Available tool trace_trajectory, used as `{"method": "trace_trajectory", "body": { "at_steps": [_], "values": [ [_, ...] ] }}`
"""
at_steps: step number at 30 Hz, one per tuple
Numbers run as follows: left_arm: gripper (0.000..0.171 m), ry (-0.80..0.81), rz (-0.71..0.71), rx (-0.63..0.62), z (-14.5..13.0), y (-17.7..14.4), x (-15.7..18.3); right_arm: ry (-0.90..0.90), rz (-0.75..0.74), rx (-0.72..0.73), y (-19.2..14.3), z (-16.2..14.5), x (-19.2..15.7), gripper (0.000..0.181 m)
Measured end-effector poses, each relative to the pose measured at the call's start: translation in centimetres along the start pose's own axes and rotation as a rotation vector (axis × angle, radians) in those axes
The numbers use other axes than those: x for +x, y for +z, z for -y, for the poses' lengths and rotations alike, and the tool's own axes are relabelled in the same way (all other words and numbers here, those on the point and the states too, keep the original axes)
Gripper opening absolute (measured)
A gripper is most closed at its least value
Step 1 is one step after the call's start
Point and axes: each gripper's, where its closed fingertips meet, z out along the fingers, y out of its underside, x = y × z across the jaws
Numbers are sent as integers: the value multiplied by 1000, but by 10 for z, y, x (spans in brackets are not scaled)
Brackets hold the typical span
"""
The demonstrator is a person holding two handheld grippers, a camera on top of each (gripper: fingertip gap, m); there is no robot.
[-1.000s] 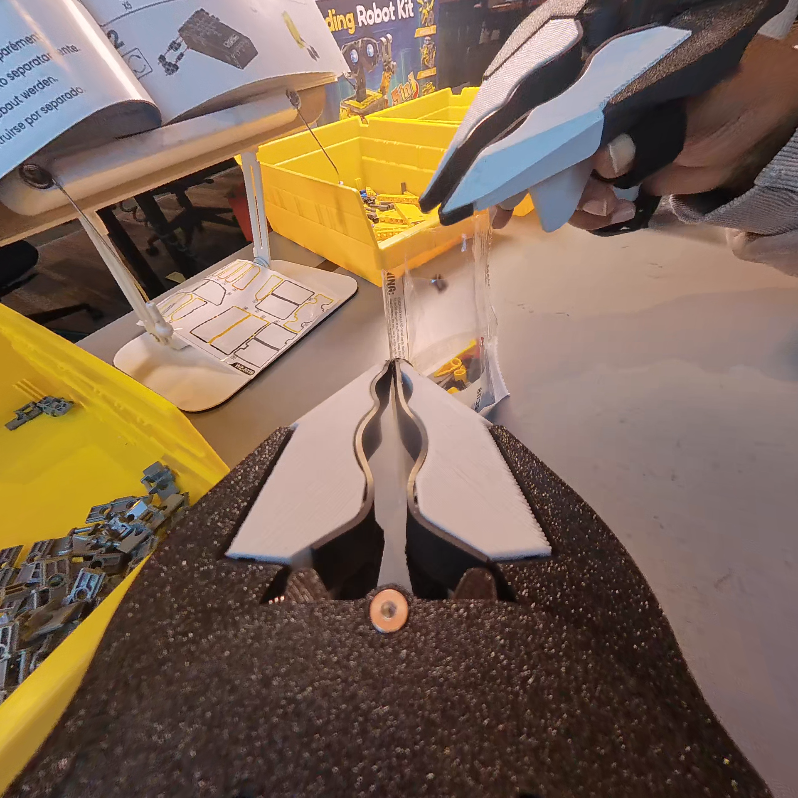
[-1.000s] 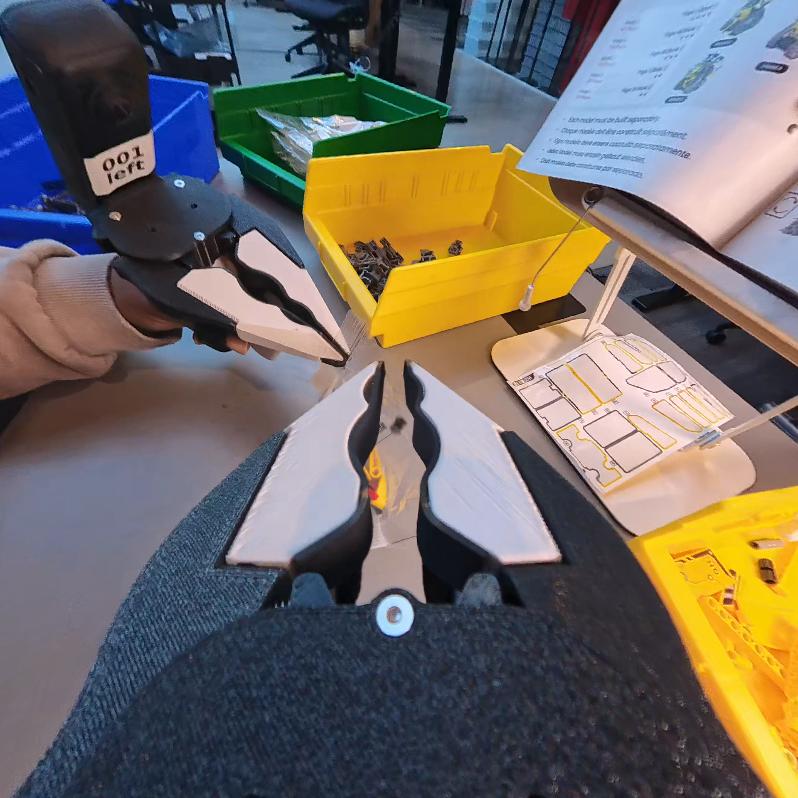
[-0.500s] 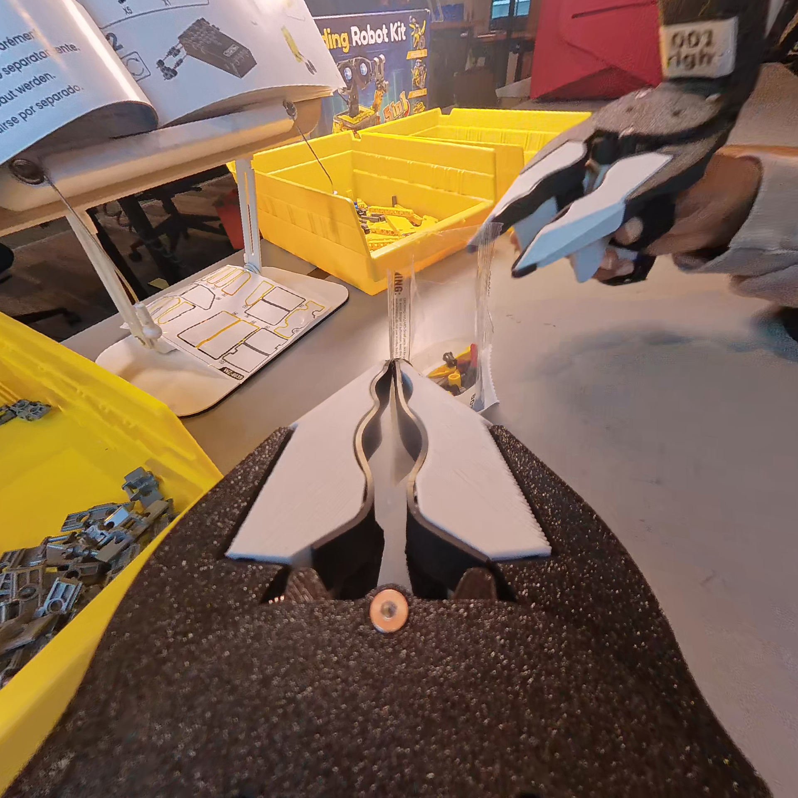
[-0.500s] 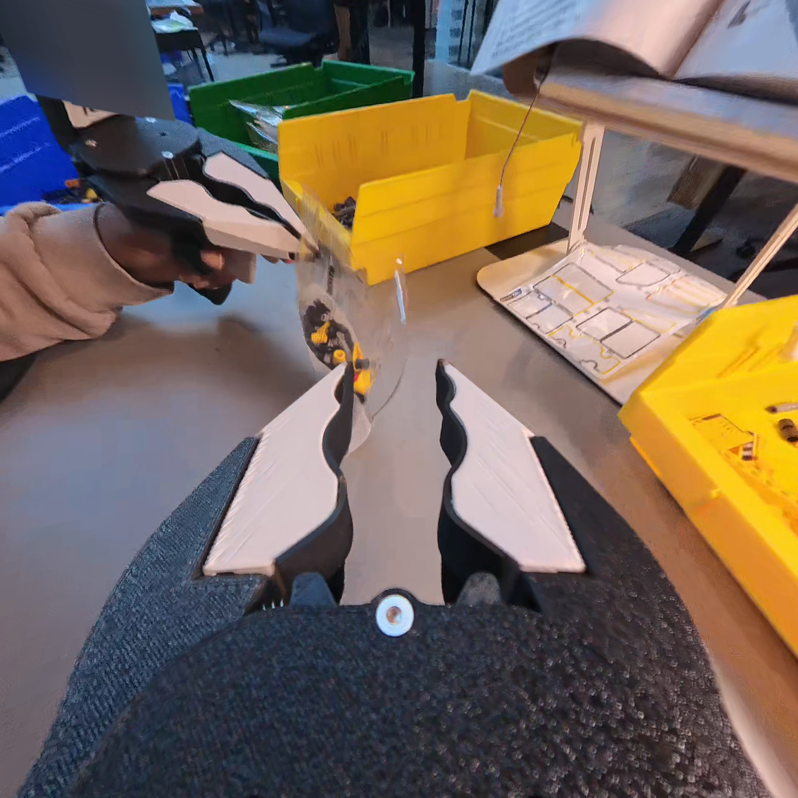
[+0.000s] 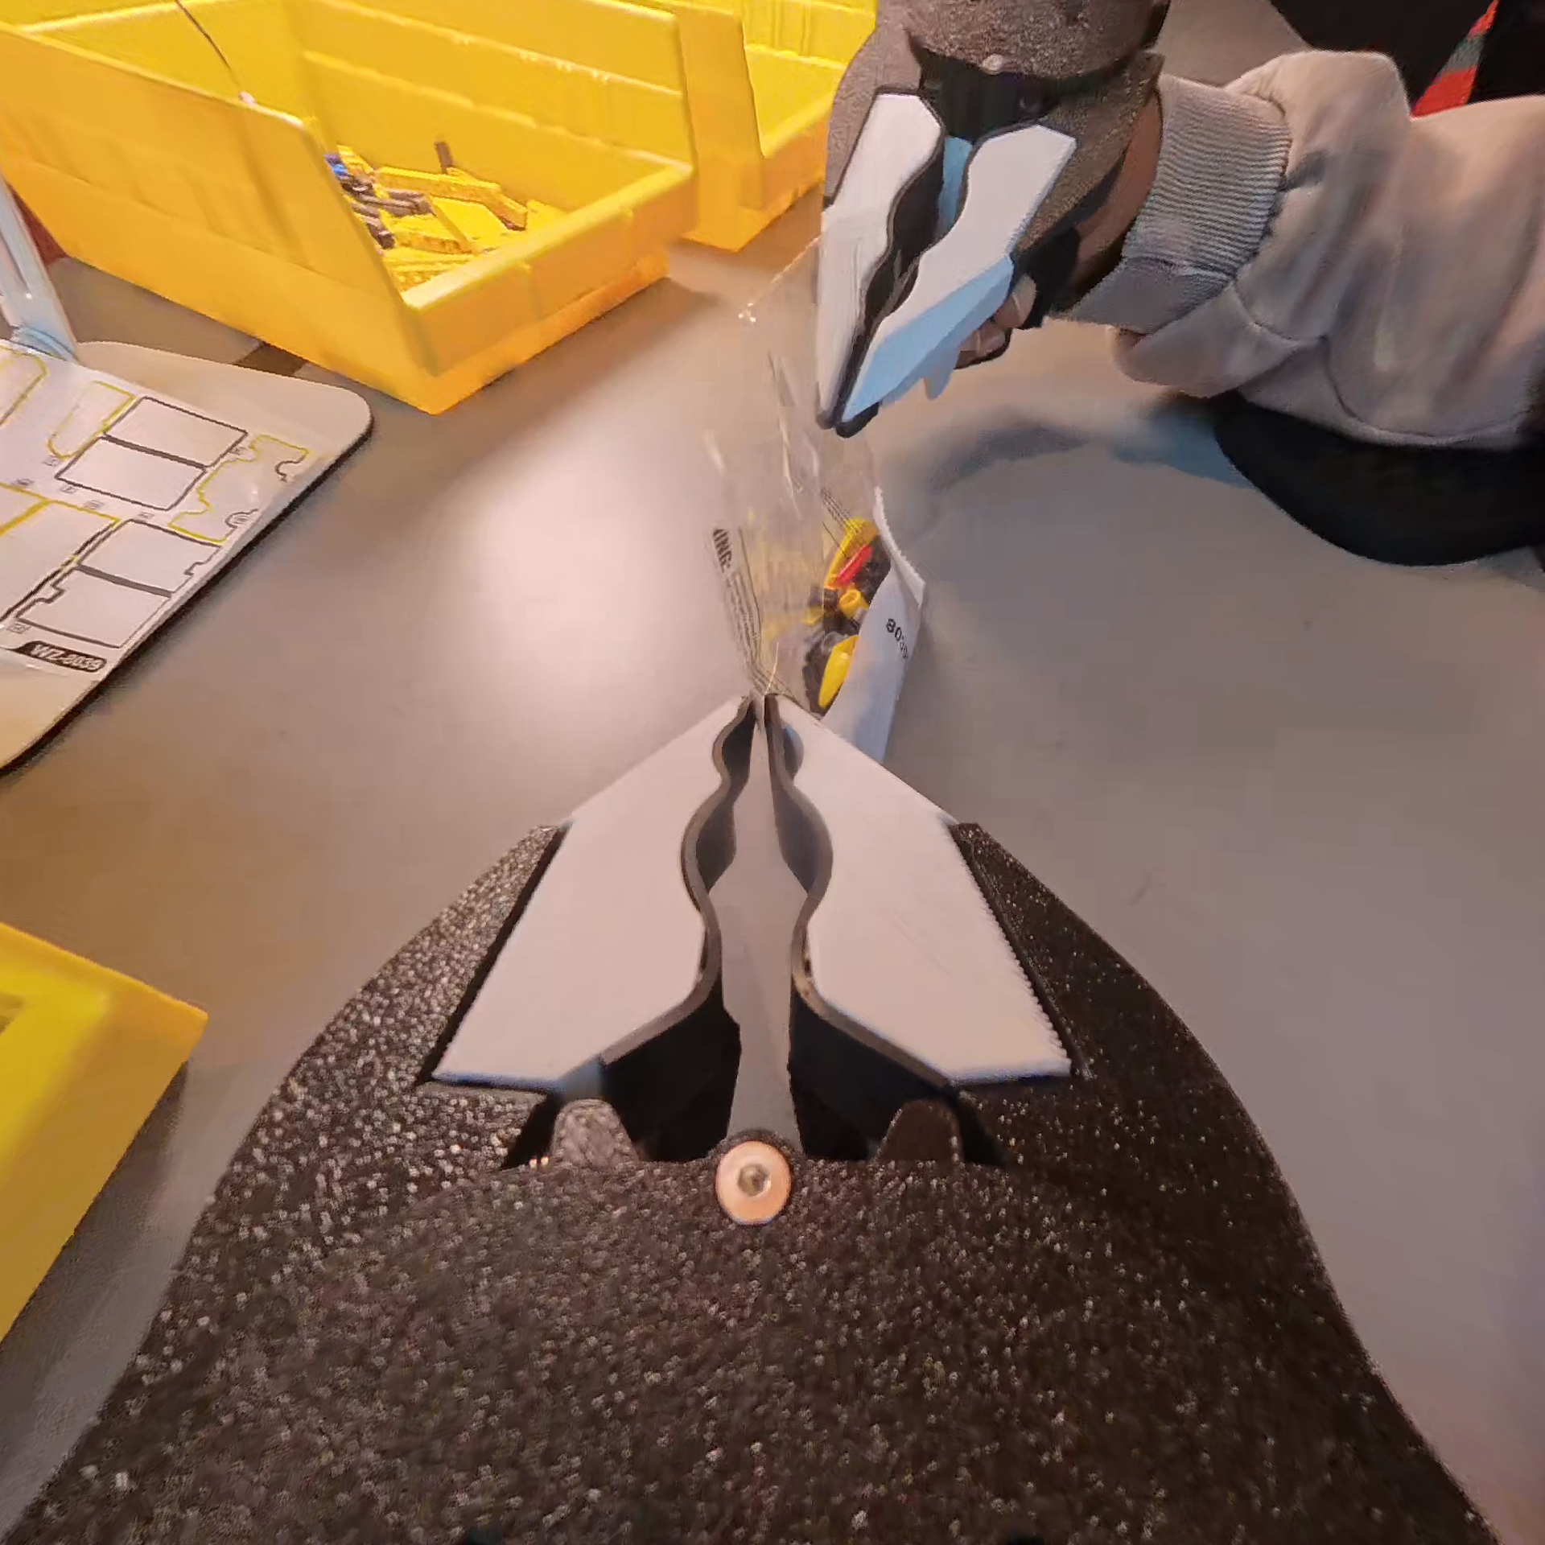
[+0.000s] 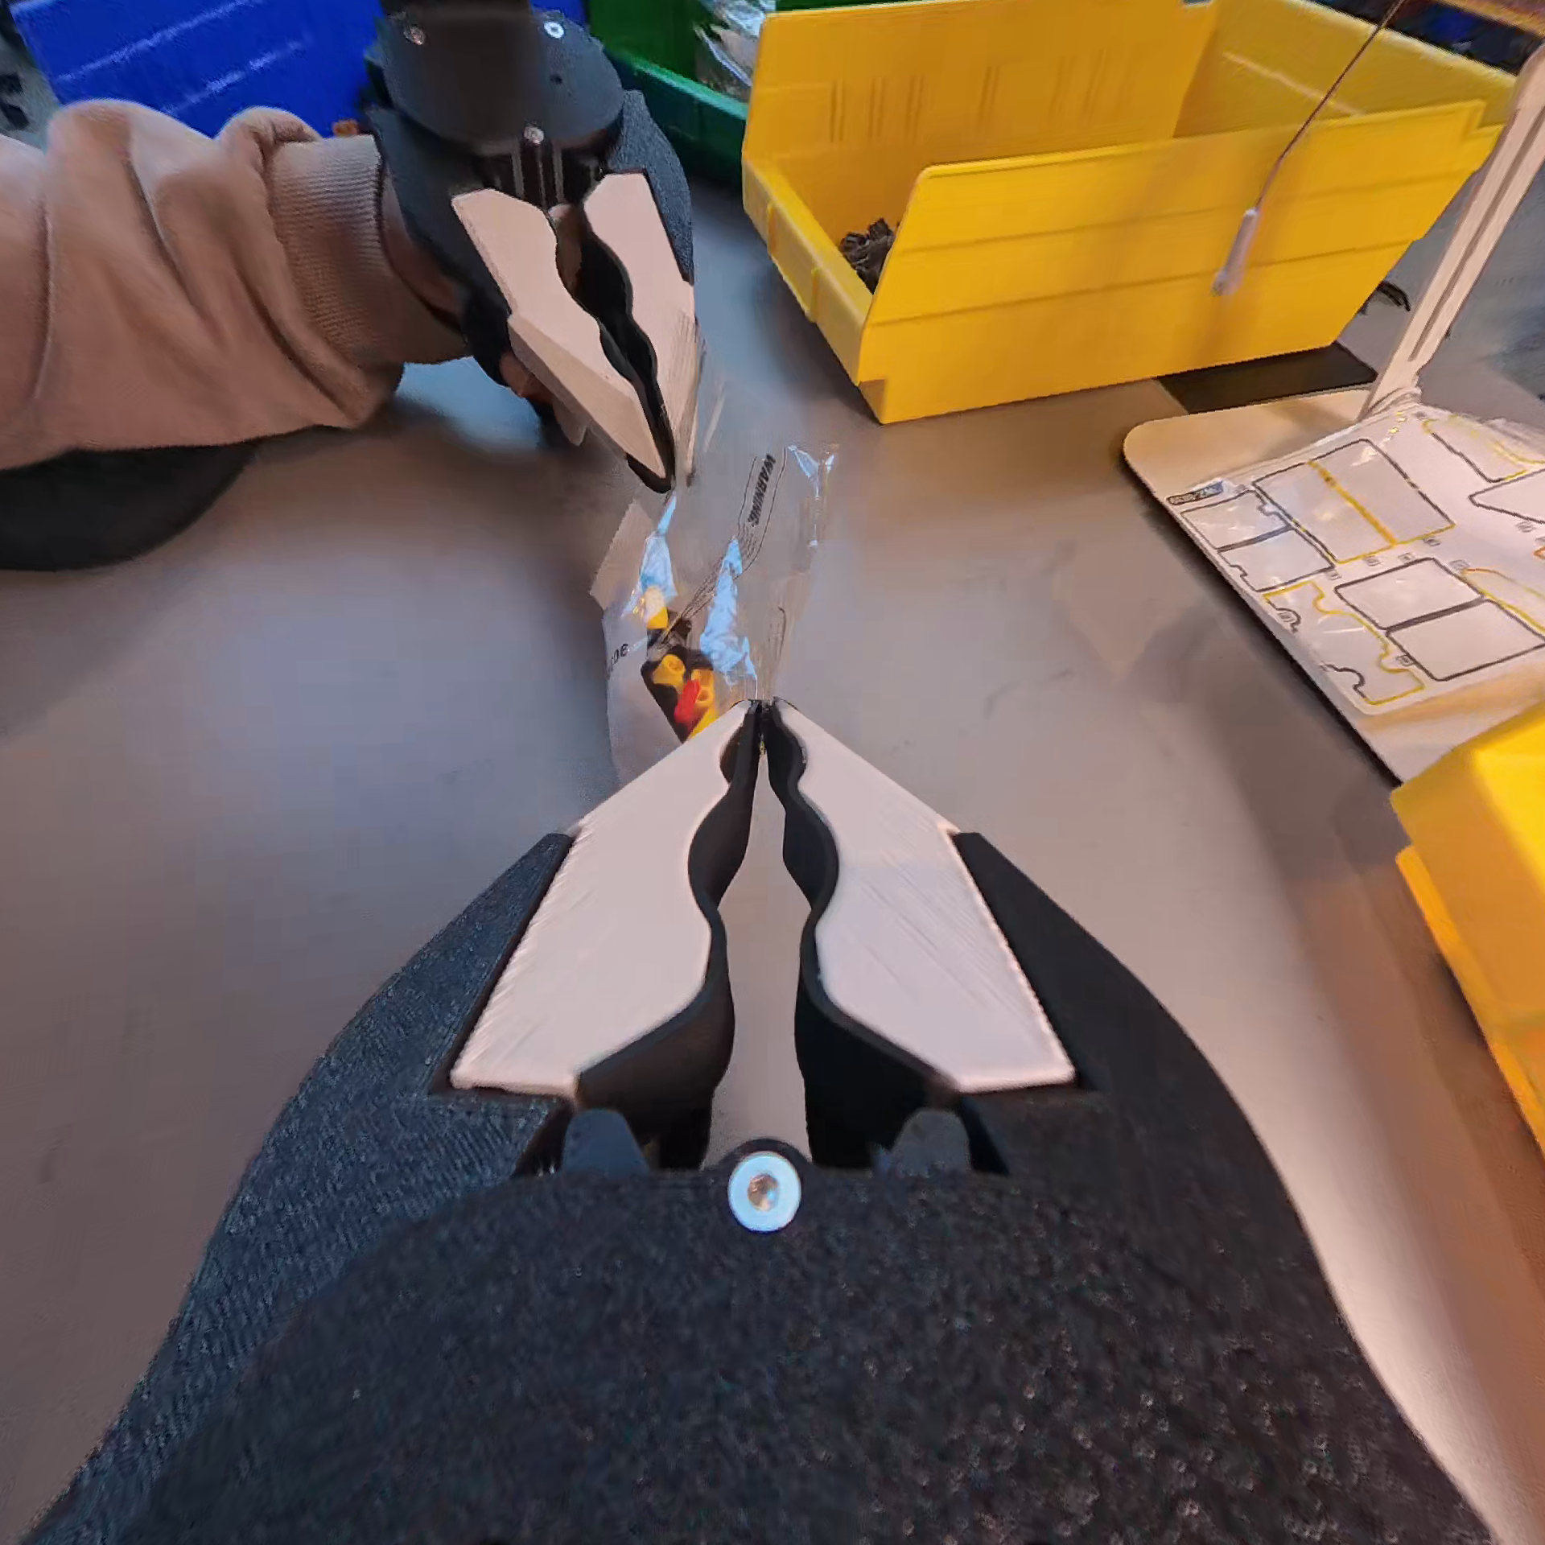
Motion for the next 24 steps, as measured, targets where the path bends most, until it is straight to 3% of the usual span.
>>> {"method": "trace_trajectory", "body": {
  "at_steps": [4, 8, 12, 13, 15, 16, 20, 24],
  "values": [
    [11, 11, -48, -13, -2, 3, 11, 15, 33, 60, -3, 12, -5, 1],
    [1, 15, -34, -17, -1, 7, 10, -10, 42, 77, -3, 12, -8, 0],
    [0, 81, 0, 45, 12, 1, 9, -7, 68, 173, -15, 26, -11, 0],
    [0, 122, 13, 8, 8, 1, 9, -10, 79, 182, -15, 27, -12, 1],
    [1, 203, 36, -94, -9, 7, 10, -19, 116, 134, -10, 17, -19, 7],
    [1, 203, 25, -97, -11, 10, 13, -23, 122, 90, -5, 8, -21, 16],
    [0, 195, -5, -92, -10, 13, 18, -28, 136, 68, 5, 3, -26, 21],
    [0, 177, -29, -77, -9, 14, 22, -53, 135, 48, 6, 0, -28, 0]
  ]
}}
